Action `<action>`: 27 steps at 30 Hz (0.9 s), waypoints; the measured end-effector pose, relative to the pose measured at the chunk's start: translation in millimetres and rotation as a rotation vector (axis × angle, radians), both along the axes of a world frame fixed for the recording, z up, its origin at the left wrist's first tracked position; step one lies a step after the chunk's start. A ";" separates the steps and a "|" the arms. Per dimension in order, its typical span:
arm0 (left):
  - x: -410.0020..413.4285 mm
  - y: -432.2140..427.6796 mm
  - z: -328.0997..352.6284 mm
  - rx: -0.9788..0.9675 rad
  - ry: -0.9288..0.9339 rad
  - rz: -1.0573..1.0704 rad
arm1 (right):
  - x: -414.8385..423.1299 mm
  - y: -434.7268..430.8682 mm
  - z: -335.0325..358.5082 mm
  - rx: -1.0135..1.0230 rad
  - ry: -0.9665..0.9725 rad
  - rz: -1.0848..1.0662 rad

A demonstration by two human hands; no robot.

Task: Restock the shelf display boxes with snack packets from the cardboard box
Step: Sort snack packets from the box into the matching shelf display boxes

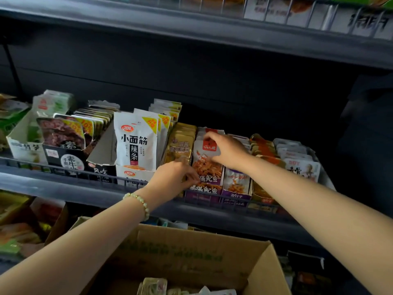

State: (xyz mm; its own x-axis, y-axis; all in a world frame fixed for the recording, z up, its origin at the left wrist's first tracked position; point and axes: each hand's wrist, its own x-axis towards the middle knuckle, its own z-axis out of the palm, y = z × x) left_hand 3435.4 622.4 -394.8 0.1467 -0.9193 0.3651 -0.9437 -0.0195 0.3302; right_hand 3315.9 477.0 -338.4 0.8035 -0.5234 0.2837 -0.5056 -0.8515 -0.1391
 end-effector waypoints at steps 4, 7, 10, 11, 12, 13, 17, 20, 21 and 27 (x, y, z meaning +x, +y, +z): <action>-2.2 14.4 1.8 0.017 0.035 -0.029 | -23.5 16.4 9.9 0.057 -0.150 0.051; -7.1 41.5 2.4 -0.043 0.083 -0.017 | -48.1 47.1 10.5 0.221 -0.267 0.082; -18.0 81.4 -10.8 -0.069 0.179 -0.005 | -74.7 91.1 -12.2 0.341 -0.175 0.150; -20.8 95.0 -21.2 -0.064 0.194 -0.009 | -83.0 105.7 -26.8 0.396 -0.125 0.168; -24.8 108.8 -31.4 -0.059 0.207 -0.011 | -90.3 118.9 -45.0 0.464 -0.079 0.180; -27.2 120.6 -44.7 -0.037 0.224 -0.013 | -96.0 131.8 -67.1 0.534 -0.044 0.182; -34.6 142.6 -98.1 0.309 0.265 -0.051 | -100.6 166.9 -164.2 0.690 0.175 0.148; -34.8 140.8 -151.8 0.684 0.226 0.025 | -100.7 172.1 -226.2 0.820 0.397 0.019; -33.1 142.3 -171.9 0.790 0.235 0.061 | -103.2 172.4 -242.1 0.894 0.398 -0.068; -13.3 159.9 -251.6 0.889 0.751 0.241 | -111.8 178.2 -298.6 1.253 0.278 -0.406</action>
